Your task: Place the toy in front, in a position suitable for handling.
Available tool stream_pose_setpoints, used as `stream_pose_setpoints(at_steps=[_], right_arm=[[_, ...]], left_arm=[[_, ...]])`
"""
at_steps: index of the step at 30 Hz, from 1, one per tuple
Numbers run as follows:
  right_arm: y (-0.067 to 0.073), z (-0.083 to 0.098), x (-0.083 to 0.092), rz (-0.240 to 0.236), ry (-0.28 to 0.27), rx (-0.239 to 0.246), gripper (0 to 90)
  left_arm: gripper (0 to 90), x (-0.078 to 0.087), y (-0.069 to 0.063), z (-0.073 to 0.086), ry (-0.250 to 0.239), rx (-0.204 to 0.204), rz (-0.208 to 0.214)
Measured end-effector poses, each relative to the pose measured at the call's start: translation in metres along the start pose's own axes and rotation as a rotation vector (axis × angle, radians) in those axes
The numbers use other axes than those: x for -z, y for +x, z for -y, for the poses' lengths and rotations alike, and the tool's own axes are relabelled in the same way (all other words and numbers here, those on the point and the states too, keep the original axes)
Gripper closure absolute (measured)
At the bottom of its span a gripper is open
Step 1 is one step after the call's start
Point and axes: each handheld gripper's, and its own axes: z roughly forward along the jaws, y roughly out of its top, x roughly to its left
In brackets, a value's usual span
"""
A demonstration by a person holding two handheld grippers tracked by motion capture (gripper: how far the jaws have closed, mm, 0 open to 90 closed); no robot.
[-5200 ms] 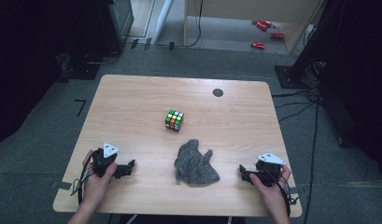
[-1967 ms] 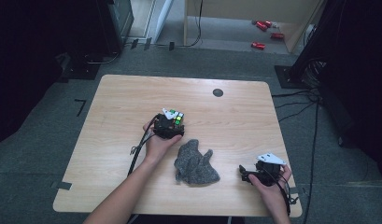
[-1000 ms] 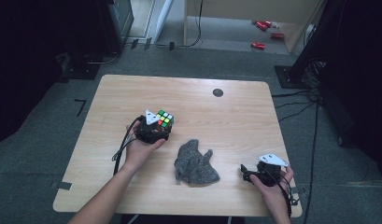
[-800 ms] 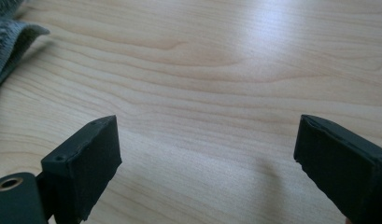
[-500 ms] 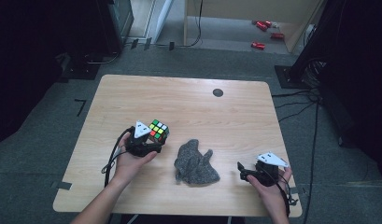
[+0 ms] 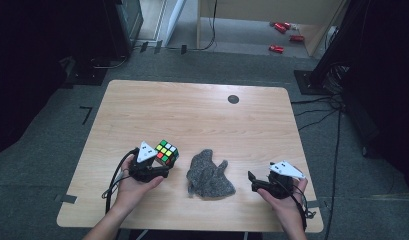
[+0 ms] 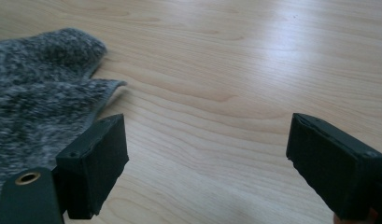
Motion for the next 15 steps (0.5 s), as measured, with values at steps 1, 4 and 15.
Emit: stream_pose_setpoints(at_steps=[1,4,15], right_arm=[[0.002,-0.002,0.0,-0.004,0.002,0.004,12.7],[0.014,-0.01,0.0,-0.031,-0.006,0.017,12.9],[0.051,-0.021,-0.007,-0.121,-0.024,0.051,13.3]], left_arm=[[35.0,0.001,0.0,0.003,0.003,0.003,-0.003],[35.0,0.003,0.0,0.01,0.002,0.024,0.005],[35.0,-0.001,-0.009,0.021,0.014,0.014,0.038]])
